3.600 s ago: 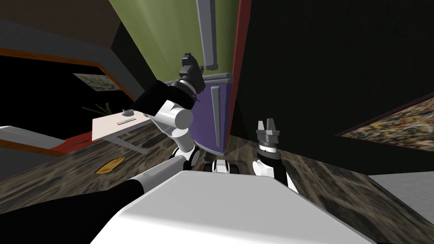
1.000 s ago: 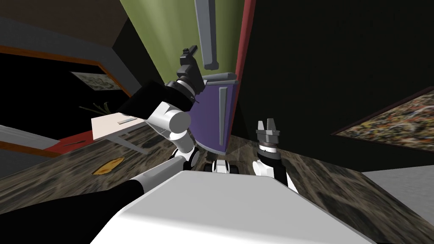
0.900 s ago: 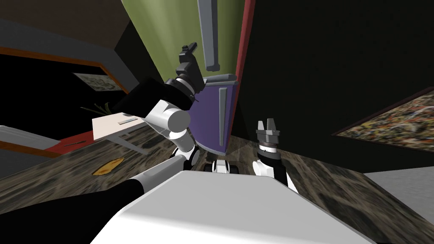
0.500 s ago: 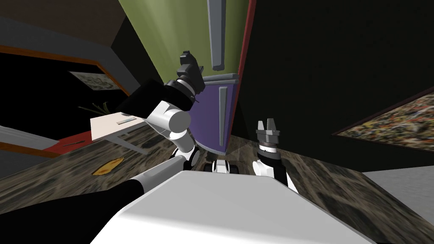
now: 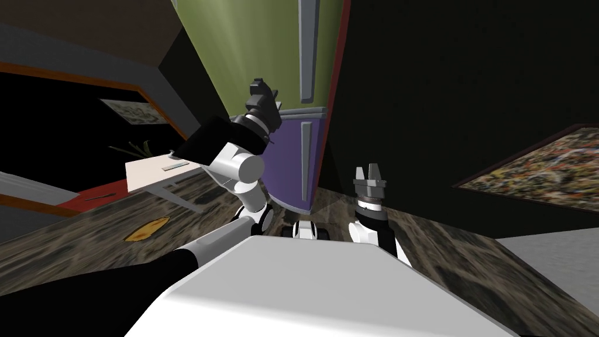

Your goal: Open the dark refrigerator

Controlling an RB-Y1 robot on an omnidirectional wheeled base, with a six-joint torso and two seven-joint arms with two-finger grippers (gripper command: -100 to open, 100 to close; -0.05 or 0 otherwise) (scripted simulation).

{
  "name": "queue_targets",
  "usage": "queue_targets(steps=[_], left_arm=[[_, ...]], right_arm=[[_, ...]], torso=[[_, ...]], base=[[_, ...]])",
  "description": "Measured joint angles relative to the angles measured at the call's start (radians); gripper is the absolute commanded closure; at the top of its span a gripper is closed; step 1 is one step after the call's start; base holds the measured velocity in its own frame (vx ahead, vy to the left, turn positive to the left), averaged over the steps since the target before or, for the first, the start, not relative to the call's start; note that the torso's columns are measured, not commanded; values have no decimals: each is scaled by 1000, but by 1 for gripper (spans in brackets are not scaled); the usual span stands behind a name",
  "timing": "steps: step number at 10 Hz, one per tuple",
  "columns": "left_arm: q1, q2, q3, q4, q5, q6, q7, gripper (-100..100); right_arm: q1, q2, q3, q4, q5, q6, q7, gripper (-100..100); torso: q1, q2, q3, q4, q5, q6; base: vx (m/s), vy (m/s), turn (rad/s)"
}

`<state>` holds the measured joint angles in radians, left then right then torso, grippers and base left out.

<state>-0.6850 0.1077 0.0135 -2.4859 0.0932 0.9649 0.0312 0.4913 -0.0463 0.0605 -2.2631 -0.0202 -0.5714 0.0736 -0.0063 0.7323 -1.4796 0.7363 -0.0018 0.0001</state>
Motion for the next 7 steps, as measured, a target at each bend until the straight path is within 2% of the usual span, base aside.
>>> queue_targets(steps=[3,4,5,7], left_arm=[[5,3,13,7,-28,-22,-9,-100],[3,-15,17,6,-37,-26,-12,-100],[3,-17,17,6,-37,-26,-12,-100],[-37,-12,26,13,-37,3,-11,-100]], right_arm=[[0,0,0,0,0,0,0,0],[0,0,0,0,0,0,0,0],[0,0,0,0,0,0,0,0],[0,0,0,0,0,0,0,0]], torso=[[4,4,3,1,1,0],[8,6,4,2,2,0],[14,9,6,3,4,0],[10,7,4,2,3,0]], base=[[107,-203,23],[45,-76,6],[38,-34,0],[57,-23,7]])
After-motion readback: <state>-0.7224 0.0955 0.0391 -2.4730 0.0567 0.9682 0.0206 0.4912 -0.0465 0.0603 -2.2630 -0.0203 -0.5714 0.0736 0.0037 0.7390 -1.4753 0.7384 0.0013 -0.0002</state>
